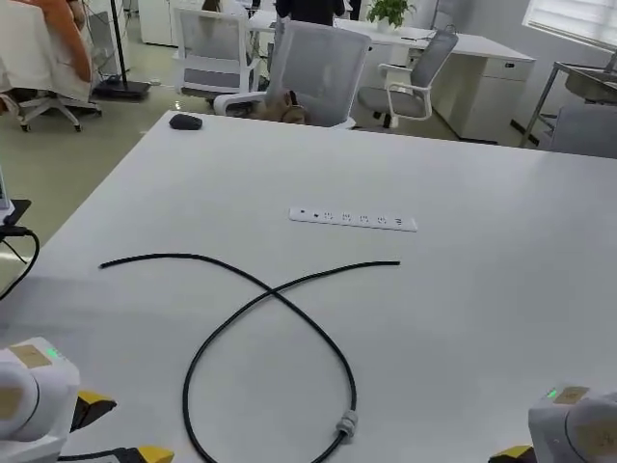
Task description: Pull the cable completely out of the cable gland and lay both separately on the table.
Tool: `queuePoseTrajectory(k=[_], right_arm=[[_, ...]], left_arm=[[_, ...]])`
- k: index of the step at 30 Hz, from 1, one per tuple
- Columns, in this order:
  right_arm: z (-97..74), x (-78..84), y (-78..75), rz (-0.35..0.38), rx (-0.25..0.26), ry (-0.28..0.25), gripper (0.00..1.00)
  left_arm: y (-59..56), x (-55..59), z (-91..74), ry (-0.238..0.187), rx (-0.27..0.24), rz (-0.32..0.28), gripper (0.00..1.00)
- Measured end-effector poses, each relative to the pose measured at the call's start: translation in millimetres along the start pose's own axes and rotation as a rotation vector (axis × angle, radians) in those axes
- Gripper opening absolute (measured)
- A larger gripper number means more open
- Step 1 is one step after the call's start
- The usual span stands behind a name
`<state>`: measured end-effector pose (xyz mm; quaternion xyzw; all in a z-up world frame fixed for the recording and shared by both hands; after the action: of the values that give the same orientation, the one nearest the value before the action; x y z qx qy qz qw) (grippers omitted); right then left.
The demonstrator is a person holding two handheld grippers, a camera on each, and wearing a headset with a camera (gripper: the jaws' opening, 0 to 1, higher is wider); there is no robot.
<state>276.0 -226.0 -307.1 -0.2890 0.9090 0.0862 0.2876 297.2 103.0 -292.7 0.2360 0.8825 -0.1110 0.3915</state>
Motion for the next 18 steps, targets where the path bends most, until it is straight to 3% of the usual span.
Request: queuePoseTrajectory(k=[18], right_arm=[[0.0, 1.1, -0.3, 0.011, 0.001, 0.004, 0.39]], left_arm=[[-1.9, 3.0, -0.3, 0.019, -0.001, 0.004, 0.49]])
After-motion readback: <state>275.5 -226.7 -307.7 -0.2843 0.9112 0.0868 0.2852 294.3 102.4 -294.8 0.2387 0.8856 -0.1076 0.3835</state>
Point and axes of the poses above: the centre of the closed fingertips' face, and the gripper's own axes: z roughly forward along the fingers, y roughly to its left, x roughly out of its underside, the point moved 2 cm from there along -z, roughly backward along the fingers, and after that the axes turned 1 degree about -x, right-handed, at the moved point
